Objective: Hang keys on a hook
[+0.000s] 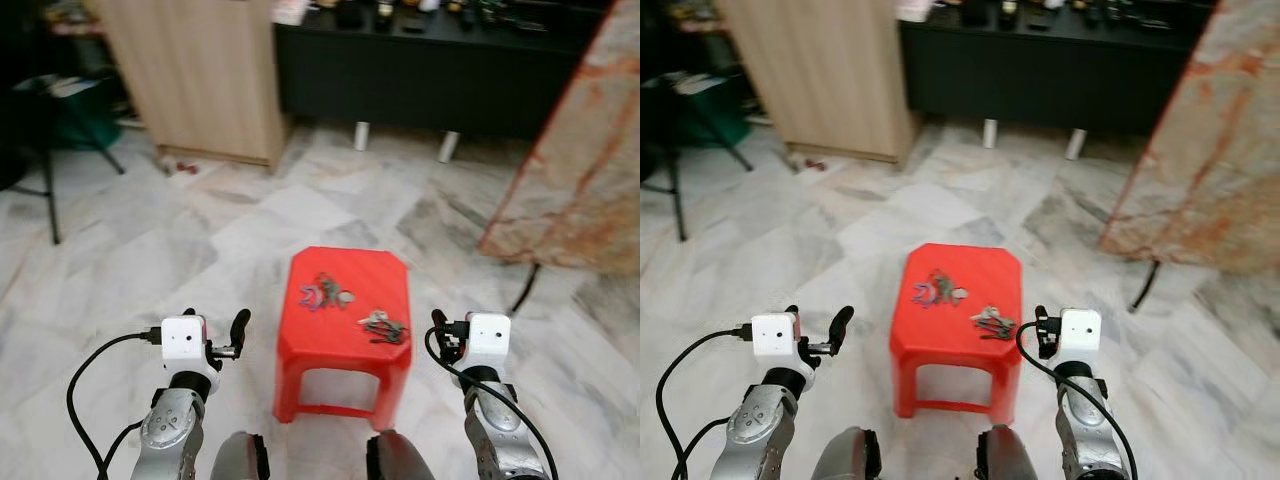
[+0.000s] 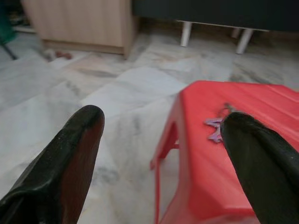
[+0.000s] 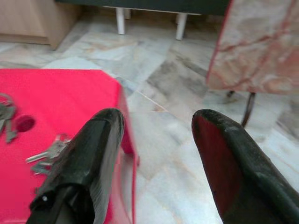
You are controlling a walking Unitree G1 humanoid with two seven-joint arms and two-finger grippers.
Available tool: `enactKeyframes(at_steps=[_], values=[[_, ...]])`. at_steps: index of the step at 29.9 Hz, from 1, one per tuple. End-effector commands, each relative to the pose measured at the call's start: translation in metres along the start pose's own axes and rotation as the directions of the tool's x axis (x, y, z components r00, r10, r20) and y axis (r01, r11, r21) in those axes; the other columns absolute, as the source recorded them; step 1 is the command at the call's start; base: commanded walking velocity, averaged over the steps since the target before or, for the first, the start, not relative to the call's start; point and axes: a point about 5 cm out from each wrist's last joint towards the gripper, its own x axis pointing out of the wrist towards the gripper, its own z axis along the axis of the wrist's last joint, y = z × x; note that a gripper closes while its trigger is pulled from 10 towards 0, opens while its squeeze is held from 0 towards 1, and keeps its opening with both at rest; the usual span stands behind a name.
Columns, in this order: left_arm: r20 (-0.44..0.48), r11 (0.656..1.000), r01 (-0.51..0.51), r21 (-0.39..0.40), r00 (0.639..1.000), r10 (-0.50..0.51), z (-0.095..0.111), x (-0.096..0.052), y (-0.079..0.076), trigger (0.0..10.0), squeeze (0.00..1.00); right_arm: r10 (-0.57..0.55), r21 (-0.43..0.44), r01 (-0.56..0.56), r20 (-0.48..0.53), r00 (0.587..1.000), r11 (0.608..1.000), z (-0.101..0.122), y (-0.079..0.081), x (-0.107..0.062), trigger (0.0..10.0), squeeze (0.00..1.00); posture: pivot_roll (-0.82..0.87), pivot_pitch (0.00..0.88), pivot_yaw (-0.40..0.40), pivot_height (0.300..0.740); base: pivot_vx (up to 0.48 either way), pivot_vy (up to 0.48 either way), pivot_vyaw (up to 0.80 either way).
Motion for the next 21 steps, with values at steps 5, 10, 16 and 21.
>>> enactKeyframes(at_steps=[5, 10, 16, 21], values=[[-0.016, 1.0, -0.021, -0.003, 1.0, 0.021, -0.0029, -0.0019, 0.0027, 10.0, 0.0, -0.009, 0.017, 0.009, 0.01, 1.0, 1.0, 0.002, 0.0013, -0.0024, 10.0, 0.0, 0.09, 0.133, -0.001, 0.636, 0.0, -0.159, -0.3], [-0.016, 1.0, -0.018, -0.001, 1.0, 0.018, -0.0029, -0.0022, 0.0029, 10.0, 0.0, -0.006, 0.018, 0.005, 0.006, 1.0, 1.0, 0.0018, 0.0017, -0.0025, 10.0, 0.0, 0.09, 0.133, -0.002, 0.636, 0.0, 0.0, 0.0], [-0.022, 1.0, -0.026, -0.001, 0.999, 0.026, -0.0031, -0.0022, 0.005, 10.0, 0.0, 0.017, 0.008, -0.016, -0.024, 1.0, 1.0, -0.0027, 0.0047, -0.0029, 10.0, 0.0, 0.09, 0.135, 0.0, 0.636, 0.0, 0.0, 0.0], [-0.024, 1.0, -0.027, 0.0, 0.999, 0.027, -0.0031, -0.0021, 0.0052, 10.0, 0.0, 0.034, -0.045, -0.036, -0.055, 0.998, 0.998, -0.007, 0.0057, -0.004, 10.0, 0.0, 0.09, 0.135, 0.001, 0.636, 0.0, 0.0, 0.0]])
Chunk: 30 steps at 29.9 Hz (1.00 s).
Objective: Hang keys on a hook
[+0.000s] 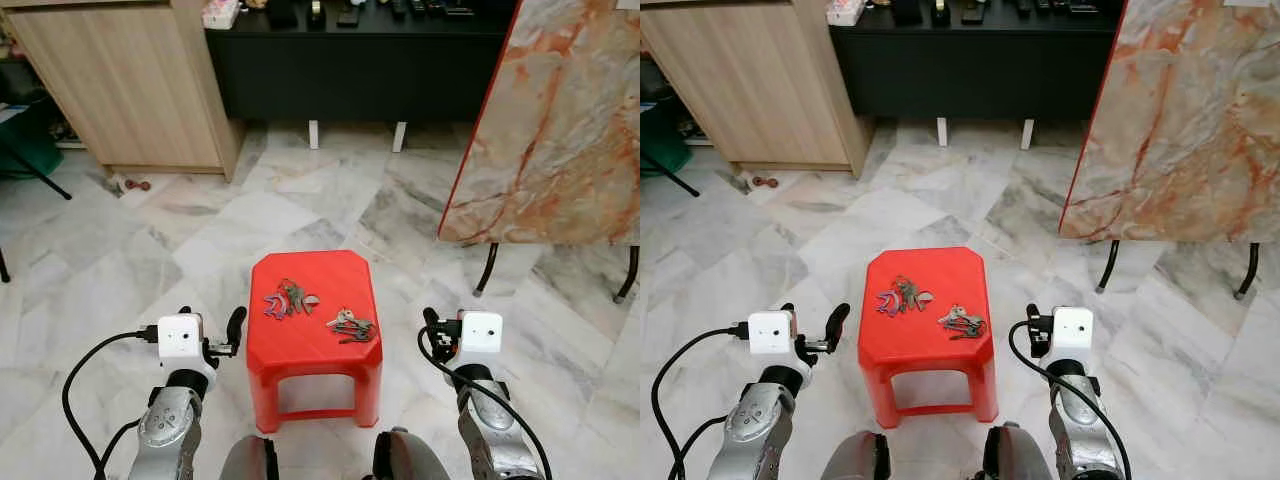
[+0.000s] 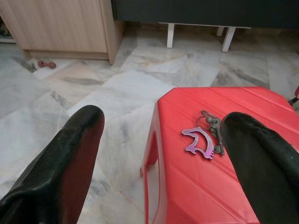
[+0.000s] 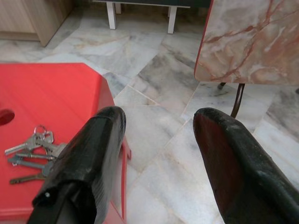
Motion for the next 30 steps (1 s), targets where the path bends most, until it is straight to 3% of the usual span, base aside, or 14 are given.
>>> enactKeyframes(at_steps=[1, 7, 18, 24, 30], values=[[-0.032, 1.0, -0.007, 0.001, 0.999, 0.007, -0.0053, -0.0029, 0.0021, 10.0, 0.0, 0.018, -0.022, -0.019, -0.03, 0.999, 1.0, -0.007, 0.0006, -0.0036, 10.0, 0.0, 0.09, 0.135, 0.001, 0.636, 0.0, 0.0, 0.48], [-0.036, 1.0, -0.006, 0.001, 0.999, 0.006, -0.0061, -0.0029, 0.0015, 10.0, 0.0, 0.019, -0.019, -0.02, -0.048, 0.999, 1.0, -0.0089, 0.0001, -0.0039, 10.0, 0.0, 0.09, 0.133, 0.001, 0.636, 0.0, 0.0, 0.76], [-0.038, 1.0, -0.002, 0.004, 0.999, 0.002, -0.0073, -0.0018, 0.0011, 10.0, 0.0, 0.018, -0.004, -0.018, -0.051, 0.999, 1.0, -0.0083, -0.0018, -0.0029, 10.0, 0.0, 0.08, 0.107, 0.0, 0.636, 0.0, 0.0, 0.0], [-0.034, 1.0, 0.0, 0.001, 0.999, 0.0, -0.006, 0.0001, 0.0005, 10.0, 0.0, 0.025, -0.012, -0.025, -0.043, 0.999, 1.0, -0.0069, -0.0012, -0.0023, 10.0, 0.0, 0.08, 0.106, -0.001, 0.636, 0.284, 0.0, 0.0], [-0.034, 1.0, -0.002, 0.001, 0.999, 0.002, -0.0063, 0.0005, 0.0006, 10.0, 0.0, 0.029, -0.016, -0.03, -0.045, 0.999, 0.999, -0.0085, 0.0006, -0.0034, 10.0, 0.0, 0.08, 0.108, -0.002, 0.636, 0.299, 0.0, 0.58]])
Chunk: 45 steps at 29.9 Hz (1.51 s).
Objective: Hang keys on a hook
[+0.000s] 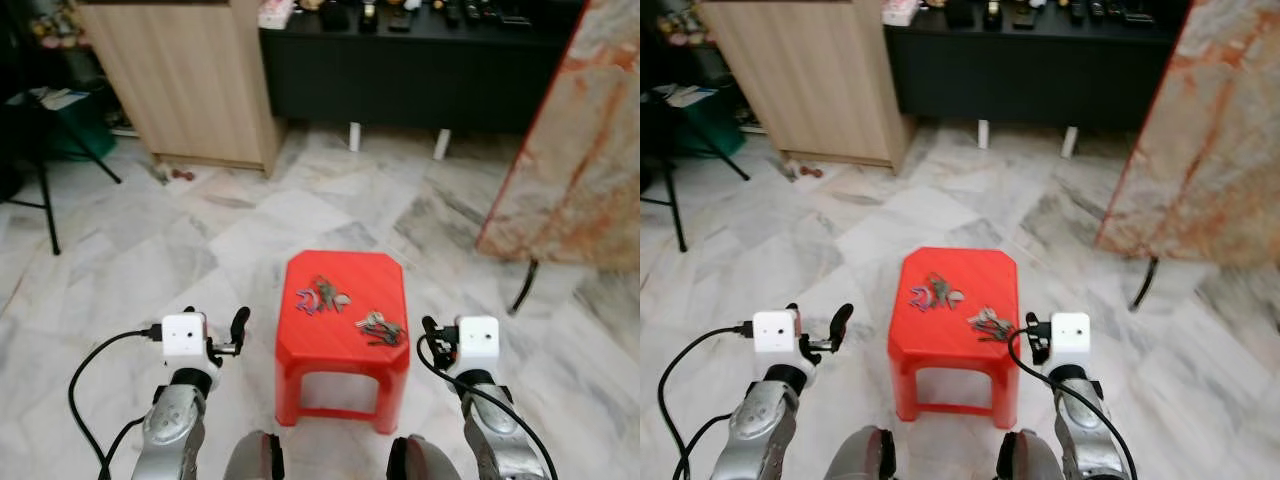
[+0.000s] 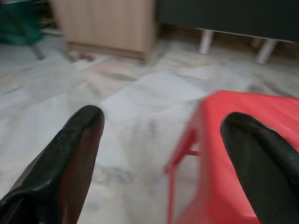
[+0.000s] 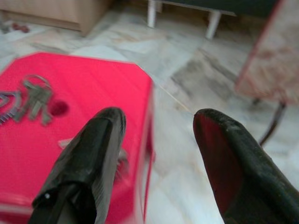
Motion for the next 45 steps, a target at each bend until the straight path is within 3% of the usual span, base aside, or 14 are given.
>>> enactKeyframes(at_steps=[1, 15, 21, 23, 26, 29, 35, 36, 37, 38, 42, 43, 44, 45], values=[[-0.026, 1.0, -0.012, 0.008, 1.0, 0.013, -0.005, -0.003, 0.005, 10.0, 0.0, 0.007, 0.006, -0.007, -0.012, 1.0, 1.0, -0.003, 0.005, 0.0, 10.0, 0.0, 0.08, 0.108, -0.002, 0.636, 0.304, 0.0, 0.0], [-0.014, 1.0, -0.022, 0.014, 1.0, 0.022, -0.004, -0.003, 0.008, 10.0, 0.0, -0.01, 0.024, 0.01, -0.015, 1.0, 1.0, -0.004, 0.004, -0.001, 10.0, 0.0, 0.08, 0.126, 0.003, 0.636, 0.175, 0.0, 0.0], [-0.023, 1.0, -0.017, 0.014, 1.0, 0.017, -0.006, -0.005, 0.007, 10.0, 0.0, -0.04, 0.049, 0.044, -0.073, 0.996, 0.998, -0.018, 0.004, -0.008, 10.0, 0.0, 0.09, 0.128, 0.001, 0.636, 0.0, 0.0, 0.0], [-0.025, 1.0, -0.017, 0.014, 1.0, 0.017, -0.006, -0.006, 0.007, 10.0, 0.0, -0.037, 0.09, 0.049, -0.138, 0.99, 0.995, -0.028, 0.004, -0.009, 10.0, 0.0, 0.09, 0.125, 0.0, 0.636, 0.0, 0.0, 0.0], [-0.025, 1.0, -0.013, 0.013, 1.0, 0.014, -0.007, -0.006, 0.006, 10.0, 0.0, -0.051, 0.049, 0.063, -0.207, 0.977, 0.997, -0.036, 0.0, -0.008, 10.0, 0.0, 0.08, 0.12, 0.001, 0.636, 0.0, 0.0, 0.0], [-0.025, 1.0, -0.01, 0.011, 1.0, 0.01, -0.007, -0.005, 0.005, 10.0, 0.0, 0.01, 0.129, 0.023, -0.253, 0.967, 0.991, -0.039, 0.007, -0.003, 10.0, 0.0, 0.08, 0.115, 0.001, 0.636, 0.0, 0.0, 0.0], [-0.024, 1.0, -0.006, 0.009, 1.0, 0.006, -0.007, -0.006, 0.004, 10.0, 0.0, 0.051, 0.191, 0.001, -0.269, 0.962, 0.982, -0.037, 0.012, 0.004, 10.0, 0.0, 0.09, 0.116, -0.002, 0.636, 0.0, 0.0, 0.0], [-0.023, 1.0, -0.006, 0.009, 1.0, 0.006, -0.006, -0.006, 0.003, 10.0, 0.0, 0.071, 0.198, -0.018, -0.267, 0.961, 0.98, -0.036, 0.015, 0.005, 10.0, 0.33, 0.09, 0.12, -0.004, 0.636, 0.0, 0.0, 0.0], [-0.023, 1.0, -0.006, 0.008, 1.0, 0.006, -0.006, -0.007, 0.003, 10.0, 0.0, 0.099, 0.207, -0.043, -0.269, 0.958, 0.977, -0.034, 0.018, 0.007, 10.0, 0.8, 0.09, 0.121, -0.005, 0.636, 0.0, 0.0, 0.0], [-0.023, 1.0, -0.006, 0.008, 1.0, 0.007, -0.006, -0.007, 0.003, 10.0, 0.0, 0.16, 0.243, -0.093, -0.272, 0.949, 0.966, -0.033, 0.028, 0.011, 10.0, 1.0, 0.09, 0.124, -0.007, 0.636, 0.0, 0.0, 0.0], [-0.026, 1.0, -0.011, 0.007, 1.0, 0.011, -0.007, -0.009, 0.004, 10.0, 0.0, 0.211, 0.302, -0.122, -0.283, 0.935, 0.946, -0.029, 0.038, 0.016, 10.0, 1.0, 0.1, 0.136, -0.012, 0.636, 0.0, 0.0, 0.0], [-0.028, 1.0, -0.013, 0.007, 1.0, 0.013, -0.008, -0.011, 0.004, 10.0, 0.0, 0.228, 0.29, -0.141, -0.291, 0.929, 0.947, -0.028, 0.041, 0.017, 10.0, 0.12, 0.1, 0.14, -0.014, 0.636, 0.0, 0.0, 0.0], [-0.029, 1.0, -0.014, 0.007, 0.999, 0.014, -0.008, -0.011, 0.004, 10.0, 0.0, 0.22, 0.272, -0.139, -0.294, 0.93, 0.952, -0.027, 0.041, 0.018, 10.0, 0.0, 0.1, 0.142, -0.015, 0.636, 0.0, 0.0, 0.0], [-0.03, 1.0, -0.014, 0.007, 0.999, 0.015, -0.008, -0.012, 0.004, 10.0, 0.0, 0.213, 0.261, -0.136, -0.296, 0.931, 0.956, -0.027, 0.041, 0.019, 10.0, 0.0, 0.1, 0.144, -0.015, 0.636, 0.0, 0.0, 0.0]])
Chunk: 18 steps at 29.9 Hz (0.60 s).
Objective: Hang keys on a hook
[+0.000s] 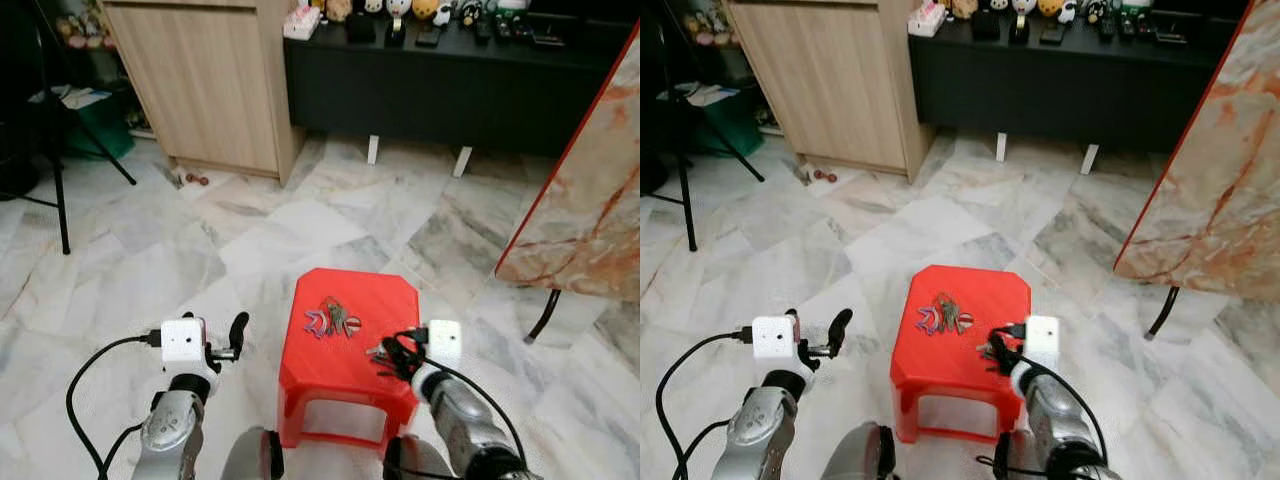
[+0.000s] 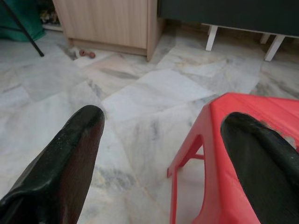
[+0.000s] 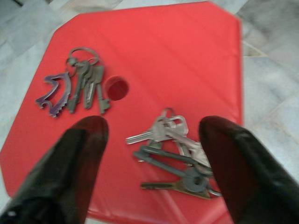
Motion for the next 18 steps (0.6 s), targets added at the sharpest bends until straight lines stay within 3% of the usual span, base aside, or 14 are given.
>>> enactKeyframes(at_steps=[1, 8, 14, 18], values=[[-0.004, 1.0, -0.004, 0.006, 1.0, 0.004, 0.0, -0.003, 0.001, 10.0, 0.0, -0.02, -0.008, 0.019, -0.019, 1.0, 1.0, -0.003, -0.003, -0.001, 10.0, 0.0, 0.1, 0.144, -0.015, 0.636, 0.0, 0.0, 0.0], [-0.01, 1.0, -0.011, 0.005, 1.0, 0.011, -0.002, -0.008, 0.002, 10.0, 0.0, -0.047, 0.003, 0.048, -0.042, 0.998, 0.999, -0.006, -0.003, 0.0, 10.0, 0.0, 0.11, 0.178, -0.019, 0.636, 0.0, 0.0, 0.0], [-0.014, 1.0, -0.011, 0.003, 1.0, 0.011, -0.002, -0.009, 0.002, 10.0, 0.0, -0.129, 0.006, 0.129, 0.06, 0.99, 0.992, 0.008, -0.01, 0.0, 10.0, 0.0, 0.11, 0.185, -0.018, 0.636, 0.0, 0.0, 0.0], [-0.017, 1.0, -0.01, 0.002, 1.0, 0.01, -0.003, -0.008, 0.001, 10.0, 0.0, -0.15, -0.056, 0.156, 0.092, 0.984, 0.986, 0.013, -0.015, -0.001, 10.0, 0.0, 0.1, 0.185, -0.02, 0.636, 0.0, 0.0, 0.0]])
